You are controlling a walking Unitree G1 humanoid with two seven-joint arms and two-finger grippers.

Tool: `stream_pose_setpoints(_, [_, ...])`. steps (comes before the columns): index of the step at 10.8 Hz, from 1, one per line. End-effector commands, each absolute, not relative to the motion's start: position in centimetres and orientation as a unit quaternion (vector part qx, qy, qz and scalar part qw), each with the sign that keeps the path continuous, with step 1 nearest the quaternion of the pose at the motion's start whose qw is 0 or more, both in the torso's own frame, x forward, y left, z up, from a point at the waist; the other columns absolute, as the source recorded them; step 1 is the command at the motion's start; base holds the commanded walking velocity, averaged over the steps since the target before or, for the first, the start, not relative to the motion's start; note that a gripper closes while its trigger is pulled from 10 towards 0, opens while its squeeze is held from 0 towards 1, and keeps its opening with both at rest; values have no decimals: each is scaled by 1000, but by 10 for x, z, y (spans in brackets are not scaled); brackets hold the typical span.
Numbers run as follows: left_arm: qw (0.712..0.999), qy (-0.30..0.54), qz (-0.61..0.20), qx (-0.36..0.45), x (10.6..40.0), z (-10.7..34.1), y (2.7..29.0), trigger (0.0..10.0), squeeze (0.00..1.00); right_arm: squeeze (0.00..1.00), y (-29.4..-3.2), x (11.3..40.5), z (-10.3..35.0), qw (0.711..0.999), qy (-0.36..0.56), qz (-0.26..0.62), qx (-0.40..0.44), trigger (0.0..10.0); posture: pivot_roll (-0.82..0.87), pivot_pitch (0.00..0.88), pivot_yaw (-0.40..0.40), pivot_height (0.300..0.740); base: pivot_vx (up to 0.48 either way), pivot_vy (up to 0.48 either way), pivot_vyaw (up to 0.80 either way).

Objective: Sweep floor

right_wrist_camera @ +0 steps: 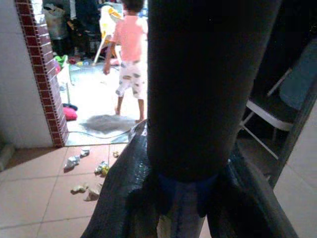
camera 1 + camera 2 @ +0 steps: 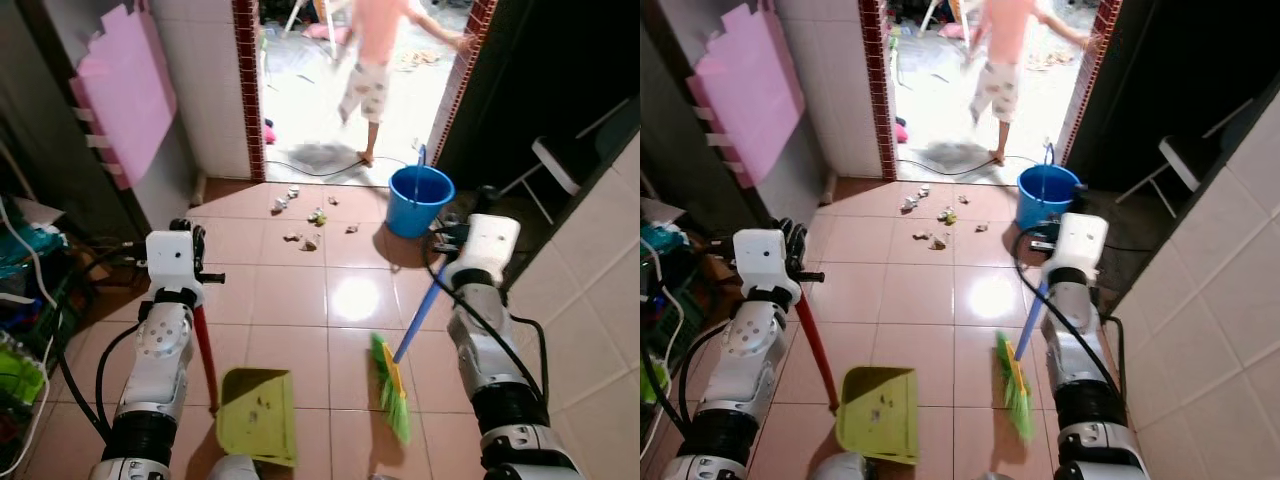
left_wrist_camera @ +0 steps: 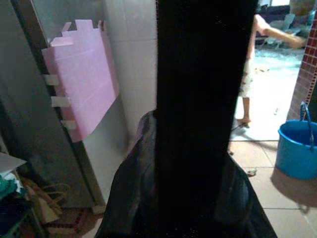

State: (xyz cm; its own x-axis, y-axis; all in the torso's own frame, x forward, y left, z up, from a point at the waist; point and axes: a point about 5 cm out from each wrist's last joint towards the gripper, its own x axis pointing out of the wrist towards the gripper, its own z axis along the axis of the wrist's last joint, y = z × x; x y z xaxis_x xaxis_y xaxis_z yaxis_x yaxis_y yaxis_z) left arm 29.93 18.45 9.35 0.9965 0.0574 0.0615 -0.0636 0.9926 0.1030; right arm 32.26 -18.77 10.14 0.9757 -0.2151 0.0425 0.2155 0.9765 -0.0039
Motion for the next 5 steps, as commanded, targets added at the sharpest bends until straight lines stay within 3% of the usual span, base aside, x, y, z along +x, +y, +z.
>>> stream_pose_setpoints(1, [997,-44,22,58,304,102,185,10000,0,0,-192,322,109,992,-38,-119,-2,10000,33,0,8,740,0,0,0])
stream_pose_setpoints(5, [997,-38,-36,53,308,100,165,10000,0,0,-200,304,107,992,-45,-118,-11,10000,-34,0,59,740,0,0,0])
